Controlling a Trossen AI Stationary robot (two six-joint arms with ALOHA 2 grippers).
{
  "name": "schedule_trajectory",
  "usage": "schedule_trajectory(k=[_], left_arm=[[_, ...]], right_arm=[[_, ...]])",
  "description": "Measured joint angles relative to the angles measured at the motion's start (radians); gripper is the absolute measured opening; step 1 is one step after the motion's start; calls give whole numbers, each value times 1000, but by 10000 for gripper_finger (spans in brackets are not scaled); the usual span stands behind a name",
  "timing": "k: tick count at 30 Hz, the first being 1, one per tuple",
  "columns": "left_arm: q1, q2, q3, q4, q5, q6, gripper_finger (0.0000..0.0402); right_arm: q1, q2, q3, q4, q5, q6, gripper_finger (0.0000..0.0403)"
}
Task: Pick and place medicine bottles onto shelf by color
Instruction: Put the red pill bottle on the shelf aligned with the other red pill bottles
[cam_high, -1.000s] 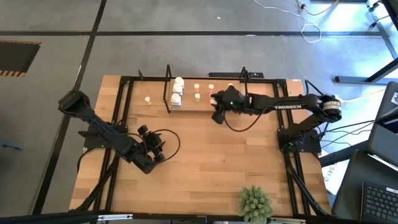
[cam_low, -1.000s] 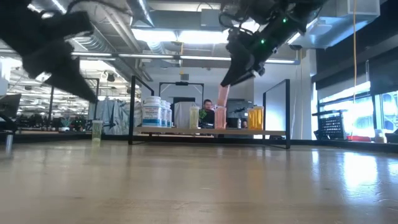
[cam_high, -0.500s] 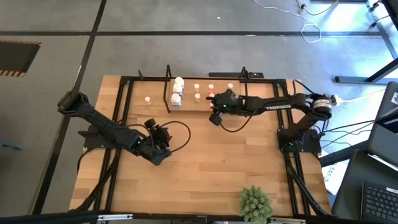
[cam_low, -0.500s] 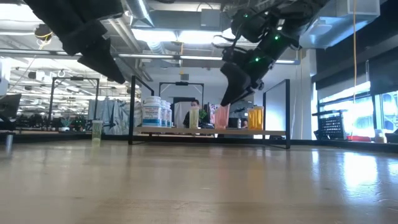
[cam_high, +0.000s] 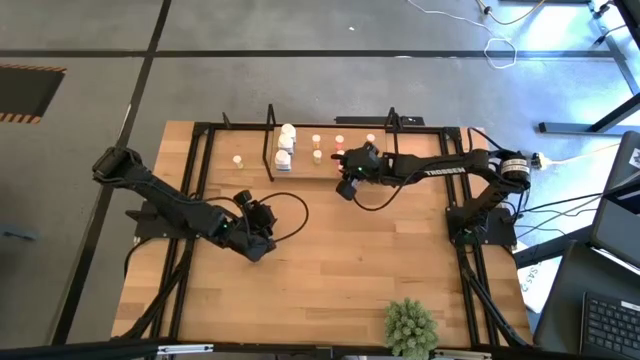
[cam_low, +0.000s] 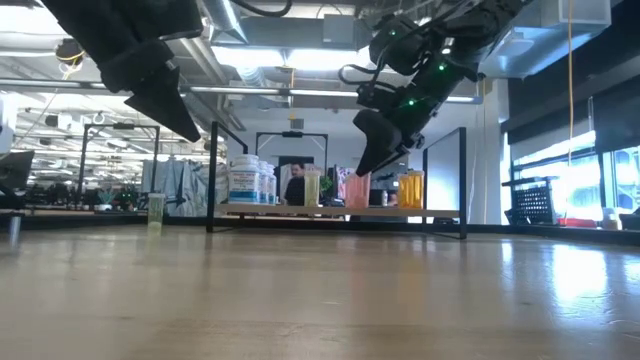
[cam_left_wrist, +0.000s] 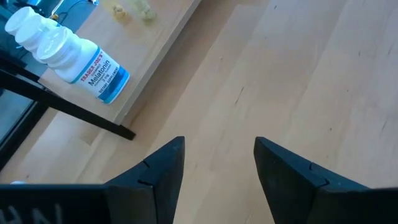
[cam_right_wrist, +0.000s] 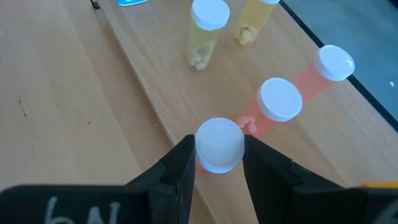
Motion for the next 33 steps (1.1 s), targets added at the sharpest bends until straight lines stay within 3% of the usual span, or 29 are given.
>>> schedule_trajectory(k=[23,33], left_arm=[[0,0,0,0,0,0,188],[0,0,0,0,0,0,188]], right_arm=[[-19,0,1,7,-60,79,125],[-19,1,1,4,-55,79,193]])
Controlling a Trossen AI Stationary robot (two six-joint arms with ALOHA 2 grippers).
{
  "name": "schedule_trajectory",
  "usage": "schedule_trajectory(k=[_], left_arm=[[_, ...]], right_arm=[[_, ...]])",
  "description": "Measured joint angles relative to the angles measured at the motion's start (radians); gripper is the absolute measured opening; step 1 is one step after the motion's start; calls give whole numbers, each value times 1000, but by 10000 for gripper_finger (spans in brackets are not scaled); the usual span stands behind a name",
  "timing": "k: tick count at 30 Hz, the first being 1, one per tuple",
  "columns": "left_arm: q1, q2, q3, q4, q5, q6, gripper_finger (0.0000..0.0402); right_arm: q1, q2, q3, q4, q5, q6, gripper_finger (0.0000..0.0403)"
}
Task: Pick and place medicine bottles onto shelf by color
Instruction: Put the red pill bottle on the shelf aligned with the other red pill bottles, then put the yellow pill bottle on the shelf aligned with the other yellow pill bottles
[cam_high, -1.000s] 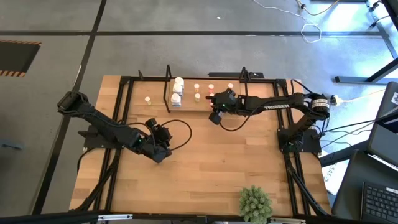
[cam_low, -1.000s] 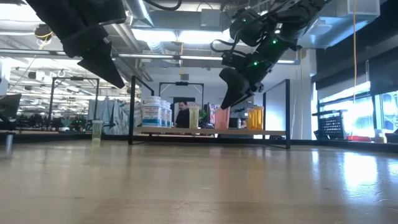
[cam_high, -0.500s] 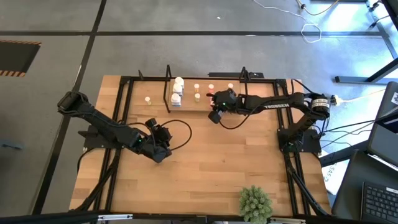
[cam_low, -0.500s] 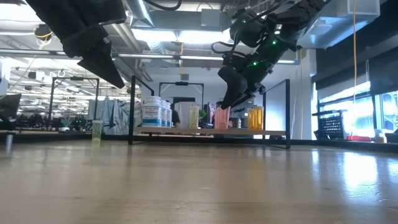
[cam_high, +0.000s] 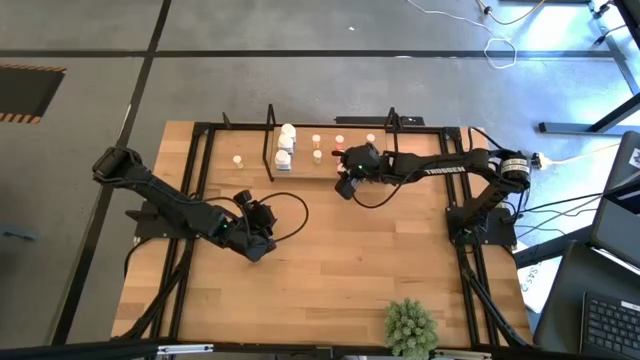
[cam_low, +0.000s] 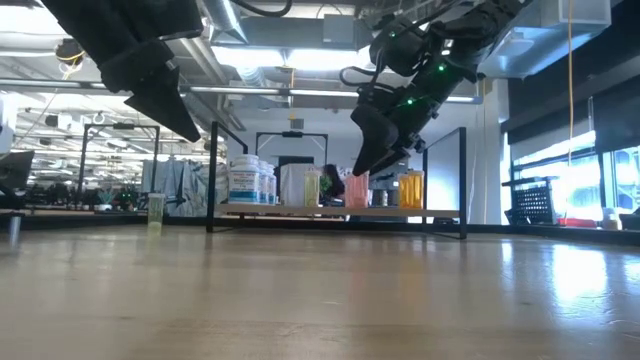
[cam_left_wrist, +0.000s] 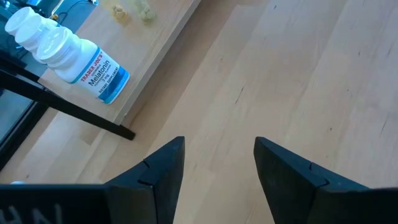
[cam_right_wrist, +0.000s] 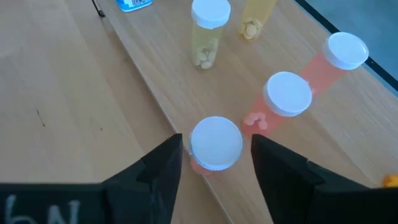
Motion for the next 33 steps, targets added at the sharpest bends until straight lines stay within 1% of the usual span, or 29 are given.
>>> schedule_trajectory(k=[5,8,12,17,19,23,25,30,33], left_arm=[[0,0,0,0,14,1,188],[0,0,0,0,27,1,188],[0,0,0,-1,26,1,188],[0,0,0,-1,26,1,188],[0,0,0,-1,26,1,188],[0,0,0,-2,23,1,188],[0,0,0,-2,22,0,188],[9,0,0,-16,-14,-25,188],[42,-42,-2,-73,-6,-57,188]], right_arm=[[0,0,0,11,1,-32,206],[0,0,0,38,2,-74,208],[0,0,0,83,2,-81,208],[0,0,0,91,6,-122,208],[1,0,0,95,29,-128,208],[3,0,13,94,128,-131,208],[7,0,28,94,159,-133,208],[30,0,81,78,162,-181,208],[52,-11,121,14,161,-191,208]])
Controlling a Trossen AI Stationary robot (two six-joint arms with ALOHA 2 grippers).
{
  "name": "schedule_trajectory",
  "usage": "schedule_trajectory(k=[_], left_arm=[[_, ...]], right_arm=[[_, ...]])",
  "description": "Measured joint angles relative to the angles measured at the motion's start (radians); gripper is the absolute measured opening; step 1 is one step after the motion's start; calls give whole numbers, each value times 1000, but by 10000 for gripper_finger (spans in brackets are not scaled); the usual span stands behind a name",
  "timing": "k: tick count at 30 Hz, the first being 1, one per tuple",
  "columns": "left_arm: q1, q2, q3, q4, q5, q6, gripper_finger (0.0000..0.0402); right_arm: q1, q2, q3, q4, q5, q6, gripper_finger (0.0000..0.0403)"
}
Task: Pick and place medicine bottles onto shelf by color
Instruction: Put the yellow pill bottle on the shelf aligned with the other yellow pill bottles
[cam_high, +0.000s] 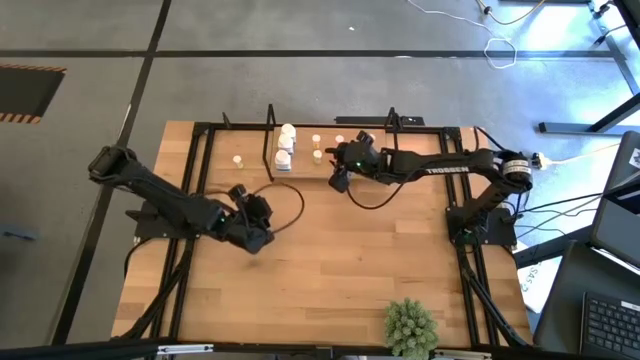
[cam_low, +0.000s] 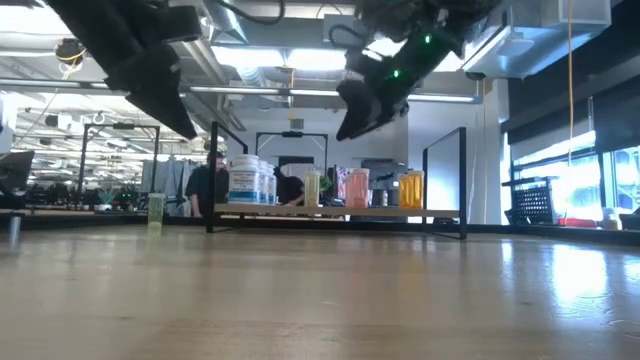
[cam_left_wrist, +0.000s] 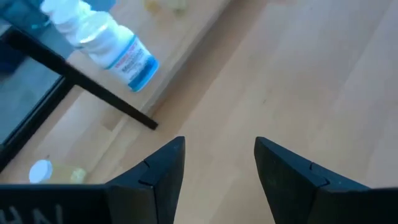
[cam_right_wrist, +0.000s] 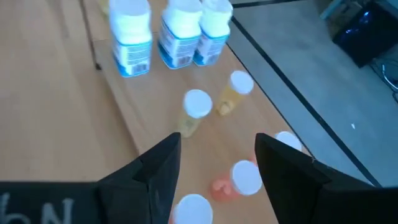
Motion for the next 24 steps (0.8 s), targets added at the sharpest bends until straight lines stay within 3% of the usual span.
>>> schedule_trajectory(k=[8,16,24], left_arm=[[177,-181,0,-166,107,7,188],[454,-360,1,-261,294,106,188],[772,-385,2,-275,487,248,188]], right_arm=[[64,-114,76,-150,-2,0,208],[144,-217,77,-215,-45,-41,208],[214,-228,77,-214,-168,-41,208]])
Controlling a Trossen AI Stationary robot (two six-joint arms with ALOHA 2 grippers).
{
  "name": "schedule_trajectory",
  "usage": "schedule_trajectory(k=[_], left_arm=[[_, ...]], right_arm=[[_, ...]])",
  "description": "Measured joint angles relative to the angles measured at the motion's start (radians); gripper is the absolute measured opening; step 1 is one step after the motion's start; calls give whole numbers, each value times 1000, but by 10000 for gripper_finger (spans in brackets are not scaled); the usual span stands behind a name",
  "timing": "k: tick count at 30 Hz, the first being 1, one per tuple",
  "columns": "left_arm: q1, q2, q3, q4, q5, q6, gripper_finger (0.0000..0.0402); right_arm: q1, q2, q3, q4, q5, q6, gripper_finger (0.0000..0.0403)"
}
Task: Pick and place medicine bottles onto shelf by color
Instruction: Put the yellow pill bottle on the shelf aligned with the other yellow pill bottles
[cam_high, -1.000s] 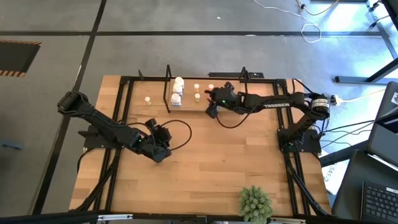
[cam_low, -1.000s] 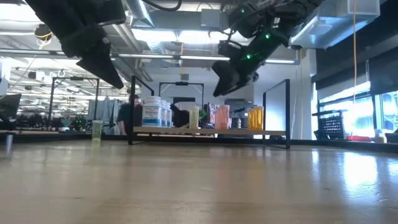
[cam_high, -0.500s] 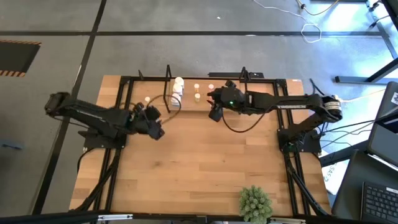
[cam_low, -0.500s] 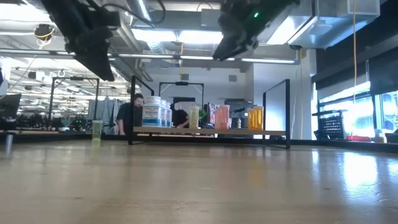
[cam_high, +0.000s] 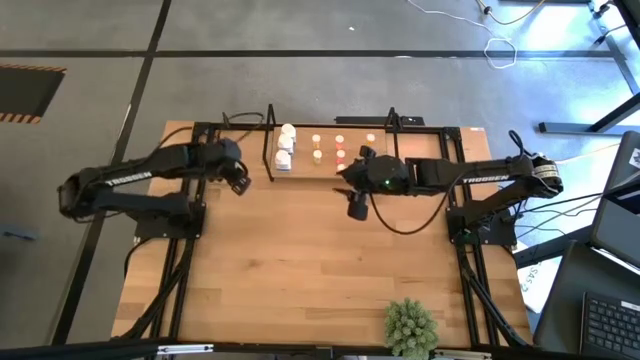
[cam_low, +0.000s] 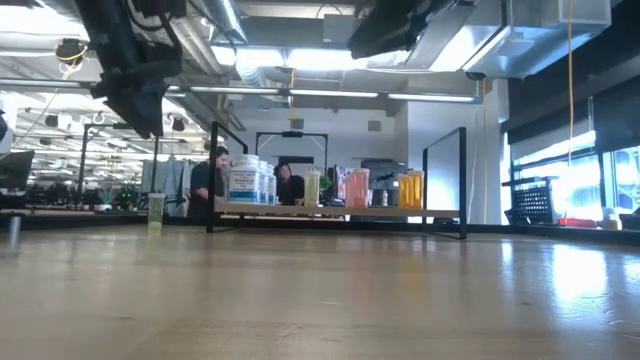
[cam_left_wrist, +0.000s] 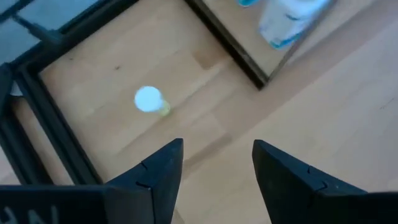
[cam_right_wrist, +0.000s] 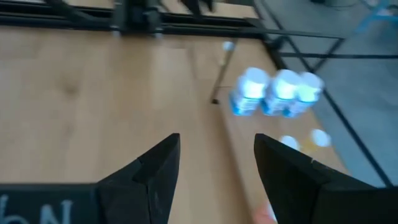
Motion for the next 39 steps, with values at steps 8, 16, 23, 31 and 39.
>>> schedule_trajectory(k=[8,16,23,31,39], left_arm=[[284,60,0,41,122,157,188],[452,215,0,119,198,298,188],[478,321,0,152,196,332,188],[478,378,0,189,196,336,188],[478,451,0,221,185,359,188]], right_arm=[[47,0,0,6,-27,0,208],[52,0,0,8,-27,26,208],[52,0,0,8,-27,27,208],[52,0,-1,8,-27,27,208],[52,0,-1,7,-27,27,208]])
